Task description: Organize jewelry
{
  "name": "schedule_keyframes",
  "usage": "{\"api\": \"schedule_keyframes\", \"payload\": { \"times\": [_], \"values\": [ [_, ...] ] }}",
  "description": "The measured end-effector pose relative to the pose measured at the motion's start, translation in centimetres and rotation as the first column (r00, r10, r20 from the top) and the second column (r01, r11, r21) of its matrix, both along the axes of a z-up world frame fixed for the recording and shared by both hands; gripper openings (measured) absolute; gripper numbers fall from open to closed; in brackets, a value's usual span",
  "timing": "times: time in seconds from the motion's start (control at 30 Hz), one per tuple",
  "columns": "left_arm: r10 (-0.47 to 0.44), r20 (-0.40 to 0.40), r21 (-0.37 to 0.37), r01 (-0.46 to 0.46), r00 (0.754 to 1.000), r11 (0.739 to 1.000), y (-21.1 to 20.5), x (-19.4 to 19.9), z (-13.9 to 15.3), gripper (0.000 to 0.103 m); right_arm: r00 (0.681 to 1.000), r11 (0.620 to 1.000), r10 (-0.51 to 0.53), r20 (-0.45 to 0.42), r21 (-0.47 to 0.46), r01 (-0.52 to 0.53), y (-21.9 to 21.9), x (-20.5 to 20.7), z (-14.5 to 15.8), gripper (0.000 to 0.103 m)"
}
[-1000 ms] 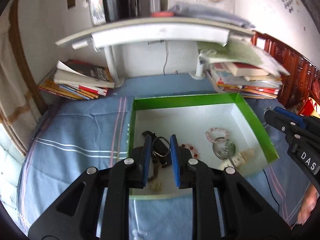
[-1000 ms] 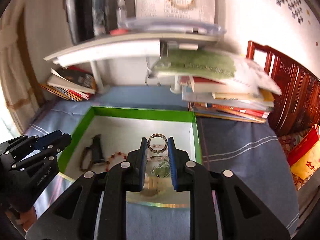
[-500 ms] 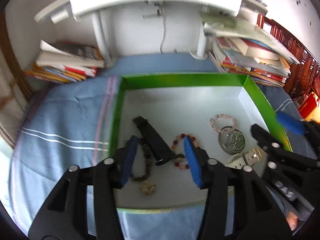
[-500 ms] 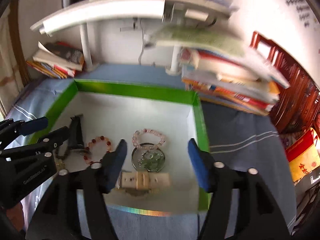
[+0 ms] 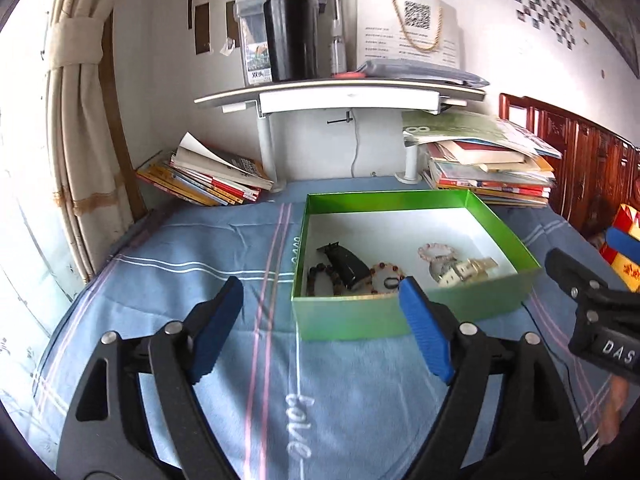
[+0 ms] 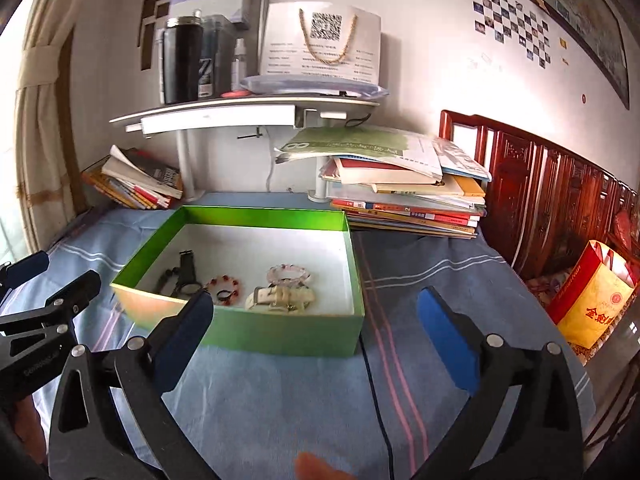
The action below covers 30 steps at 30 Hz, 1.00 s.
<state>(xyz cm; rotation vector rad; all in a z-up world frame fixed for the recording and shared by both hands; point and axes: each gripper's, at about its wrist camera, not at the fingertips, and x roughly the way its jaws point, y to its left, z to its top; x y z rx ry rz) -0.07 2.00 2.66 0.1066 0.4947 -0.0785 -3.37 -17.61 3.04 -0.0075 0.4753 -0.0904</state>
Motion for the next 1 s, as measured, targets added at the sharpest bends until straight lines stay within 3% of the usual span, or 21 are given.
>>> {"api": "schedule_keyframes", "payload": {
  "times": [0.2, 0.33, 0.5, 1.0],
  "values": [
    [0.006, 0.067, -0.054, -0.002, 0.998, 0.999, 0.8, -3.3, -0.1, 0.087, 0.997, 0.999, -0.031, 0.071, -0.021, 0.033, 1.2, -2.1, -0.6, 0.1],
    [0.01, 0.057, -0.017, -0.009, 0.998, 1.0, 0.7, -3.5, -0.6, 0.09, 0.998, 0.999, -0.024, 0.064, -0.033, 0.027, 1.7, -2.1, -0.8, 0.1],
    [0.008, 0.055, -0.076, -0.004, 0.998, 0.997, 1.5, -3.4, -0.5, 0.092, 0.998, 0.999, -0.016, 0.067, -0.029, 0.018, 1.7, -2.2, -0.7, 0.1],
    [0.019, 0.048, -0.044, -0.017, 0.999, 0.999, 1.1, -3.1, -0.7, 0.098, 0.998, 1.0, -0.003, 0.057, -0.028, 0.004, 1.9, -2.1, -0.7, 0.1]
  ]
}}
